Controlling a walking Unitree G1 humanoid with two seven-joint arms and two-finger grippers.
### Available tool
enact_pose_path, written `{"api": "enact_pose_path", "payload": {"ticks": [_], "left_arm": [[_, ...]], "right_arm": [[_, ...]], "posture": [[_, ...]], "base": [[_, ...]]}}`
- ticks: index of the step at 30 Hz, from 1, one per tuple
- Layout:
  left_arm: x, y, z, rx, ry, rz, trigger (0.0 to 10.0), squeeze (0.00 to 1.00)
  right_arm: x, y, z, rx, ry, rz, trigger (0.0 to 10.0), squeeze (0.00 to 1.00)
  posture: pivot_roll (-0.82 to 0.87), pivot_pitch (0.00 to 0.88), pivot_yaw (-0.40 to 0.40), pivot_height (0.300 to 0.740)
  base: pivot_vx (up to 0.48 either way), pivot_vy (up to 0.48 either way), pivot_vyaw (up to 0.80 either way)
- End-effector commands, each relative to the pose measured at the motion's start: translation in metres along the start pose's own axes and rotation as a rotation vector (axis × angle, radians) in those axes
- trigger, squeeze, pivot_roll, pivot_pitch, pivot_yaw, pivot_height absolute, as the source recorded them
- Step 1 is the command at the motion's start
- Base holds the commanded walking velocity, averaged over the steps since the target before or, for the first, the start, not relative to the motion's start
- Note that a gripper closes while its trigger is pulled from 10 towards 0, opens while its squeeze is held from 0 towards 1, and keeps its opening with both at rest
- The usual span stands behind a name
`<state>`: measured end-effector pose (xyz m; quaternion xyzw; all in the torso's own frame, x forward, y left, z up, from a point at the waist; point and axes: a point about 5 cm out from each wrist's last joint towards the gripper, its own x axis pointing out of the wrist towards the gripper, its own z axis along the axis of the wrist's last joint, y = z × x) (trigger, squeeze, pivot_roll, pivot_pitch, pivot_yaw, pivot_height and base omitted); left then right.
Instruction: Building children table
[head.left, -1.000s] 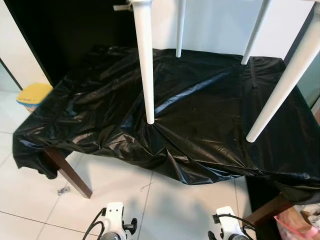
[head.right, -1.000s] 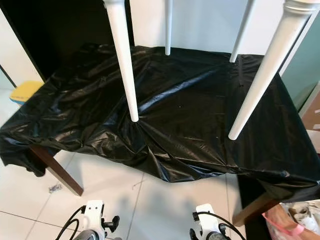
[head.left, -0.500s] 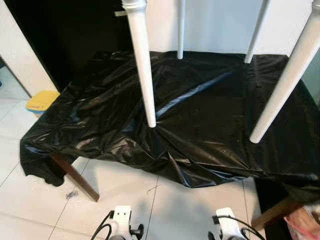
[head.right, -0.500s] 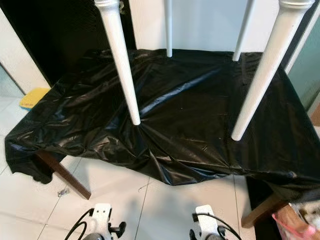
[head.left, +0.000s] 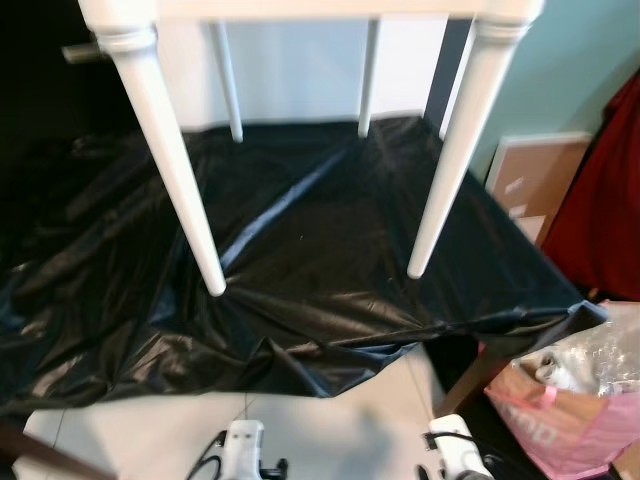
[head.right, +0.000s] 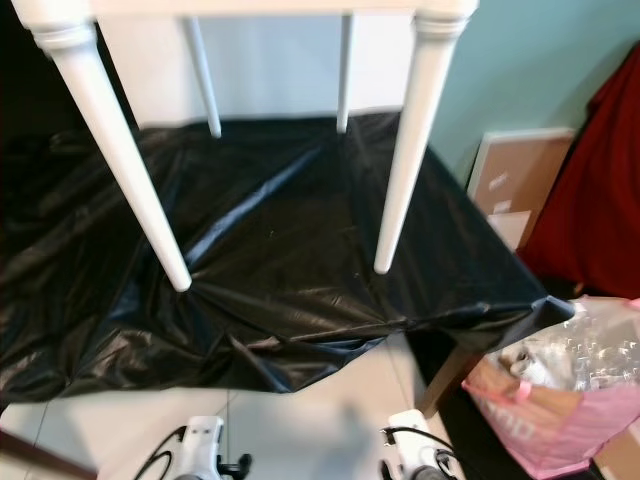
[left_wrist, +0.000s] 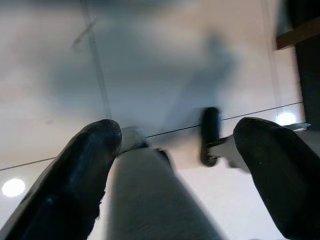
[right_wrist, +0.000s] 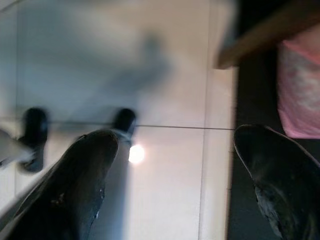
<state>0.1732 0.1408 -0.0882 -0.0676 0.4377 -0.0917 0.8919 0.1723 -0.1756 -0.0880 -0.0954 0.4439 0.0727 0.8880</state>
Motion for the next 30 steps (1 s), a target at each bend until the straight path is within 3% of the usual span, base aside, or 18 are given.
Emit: {"api": "enact_pose_path", "payload": {"ticks": [1, 8, 14, 19, 30], "left_arm": [[0.001, -0.004, -0.002, -0.002, 0.012, -0.008, 10.0, 0.00], [0.002, -0.008, -0.002, -0.016, 0.010, -0.008, 10.0, 0.00], [0.002, -0.006, -0.001, -0.019, 0.010, -0.008, 10.0, 0.00], [0.002, -0.005, -0.001, -0.027, 0.015, -0.006, 10.0, 0.00], [0.001, -0.001, -0.002, -0.032, 0.023, 0.000, 10.0, 0.00]], "right_arm": [[-0.002, -0.002, -0.006, -0.007, 0.024, -0.004, 10.0, 0.00], [-0.001, 0.002, -0.004, -0.081, 0.019, 0.028, 10.0, 0.00], [0.000, 0.007, -0.001, -0.091, 0.011, 0.037, 10.0, 0.00], [0.001, 0.009, 0.001, -0.071, 0.008, 0.037, 10.0, 0.00], [-0.001, 0.007, -0.006, -0.070, 0.020, 0.041, 10.0, 0.00]], "posture": [[-0.01, 0.000, 0.011, 0.740], [0.01, 0.000, -0.003, 0.740], [0.01, 0.000, -0.005, 0.740], [0.01, 0.000, -0.007, 0.740], [0.02, 0.000, -0.009, 0.740]], "base": [[0.000, 0.000, 0.00], [0.000, 0.000, 0.22], [0.000, 0.000, 0.80], [0.000, 0.000, 0.00], [0.000, 0.359, 0.00]]}}
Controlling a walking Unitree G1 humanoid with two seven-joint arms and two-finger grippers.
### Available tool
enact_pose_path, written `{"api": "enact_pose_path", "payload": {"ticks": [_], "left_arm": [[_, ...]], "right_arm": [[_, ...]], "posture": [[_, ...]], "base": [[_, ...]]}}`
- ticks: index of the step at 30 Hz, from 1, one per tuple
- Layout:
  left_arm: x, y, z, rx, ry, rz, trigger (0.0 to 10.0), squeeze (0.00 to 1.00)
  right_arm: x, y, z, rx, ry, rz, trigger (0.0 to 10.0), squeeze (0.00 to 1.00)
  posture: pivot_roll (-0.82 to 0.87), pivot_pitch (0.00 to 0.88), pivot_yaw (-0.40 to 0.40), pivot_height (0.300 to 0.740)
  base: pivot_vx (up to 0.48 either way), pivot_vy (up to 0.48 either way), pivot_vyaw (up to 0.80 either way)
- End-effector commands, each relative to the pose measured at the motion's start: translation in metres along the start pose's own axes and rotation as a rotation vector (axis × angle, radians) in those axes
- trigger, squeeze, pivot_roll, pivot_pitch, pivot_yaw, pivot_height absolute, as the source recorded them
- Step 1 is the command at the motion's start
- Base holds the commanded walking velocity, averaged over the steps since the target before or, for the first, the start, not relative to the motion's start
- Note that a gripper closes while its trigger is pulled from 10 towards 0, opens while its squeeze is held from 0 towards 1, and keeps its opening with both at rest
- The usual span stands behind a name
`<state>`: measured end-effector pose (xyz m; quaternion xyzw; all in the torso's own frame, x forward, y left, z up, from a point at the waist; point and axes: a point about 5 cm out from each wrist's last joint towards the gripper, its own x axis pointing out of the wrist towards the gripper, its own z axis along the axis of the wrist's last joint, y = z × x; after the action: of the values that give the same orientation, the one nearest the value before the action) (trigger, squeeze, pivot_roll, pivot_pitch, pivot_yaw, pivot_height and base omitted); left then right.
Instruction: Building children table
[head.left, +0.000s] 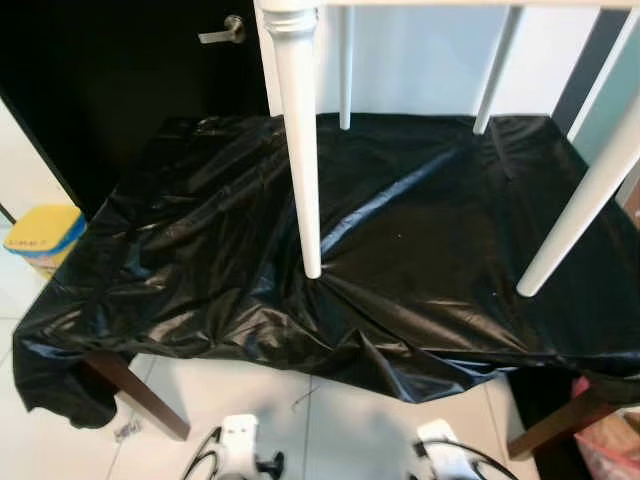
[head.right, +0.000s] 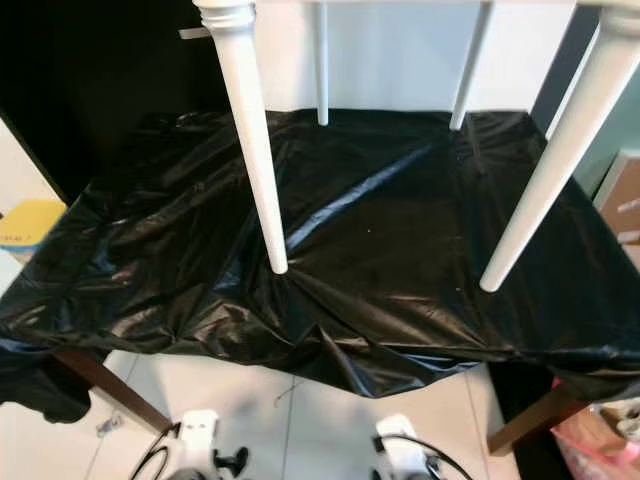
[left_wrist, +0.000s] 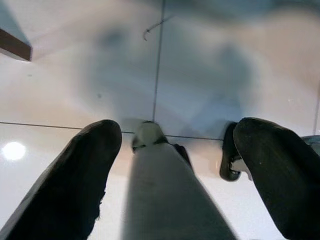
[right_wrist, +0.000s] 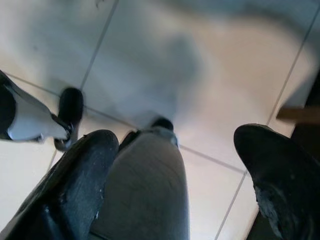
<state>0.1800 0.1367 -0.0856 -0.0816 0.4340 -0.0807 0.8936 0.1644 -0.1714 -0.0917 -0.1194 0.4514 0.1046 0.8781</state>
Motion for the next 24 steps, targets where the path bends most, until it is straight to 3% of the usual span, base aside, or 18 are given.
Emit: {"api": "enact_pose_path", "payload": {"ticks": [1, 16, 24], "left_arm": [[-0.003, 0.003, -0.009, 0.003, 0.036, -0.006, 10.0, 0.00], [-0.004, 0.004, -0.013, 0.017, 0.052, -0.022, 10.0, 0.00], [-0.003, 0.004, -0.010, 0.048, 0.059, -0.035, 10.0, 0.00]], "right_arm": [[0.001, 0.002, 0.002, 0.003, 0.000, 0.004, 10.0, 0.00], [0.001, 0.001, 0.002, 0.056, 0.011, -0.013, 10.0, 0.00], [-0.001, -0.009, -0.001, 0.115, 0.007, -0.038, 10.0, 0.00]], "posture": [[0.02, 0.000, -0.009, 0.740], [-0.01, 0.000, 0.021, 0.740], [-0.04, 0.000, 0.053, 0.740]], "base": [[0.000, 0.319, 0.00], [0.000, 0.000, 0.00], [0.000, 0.000, 0.00]]}}
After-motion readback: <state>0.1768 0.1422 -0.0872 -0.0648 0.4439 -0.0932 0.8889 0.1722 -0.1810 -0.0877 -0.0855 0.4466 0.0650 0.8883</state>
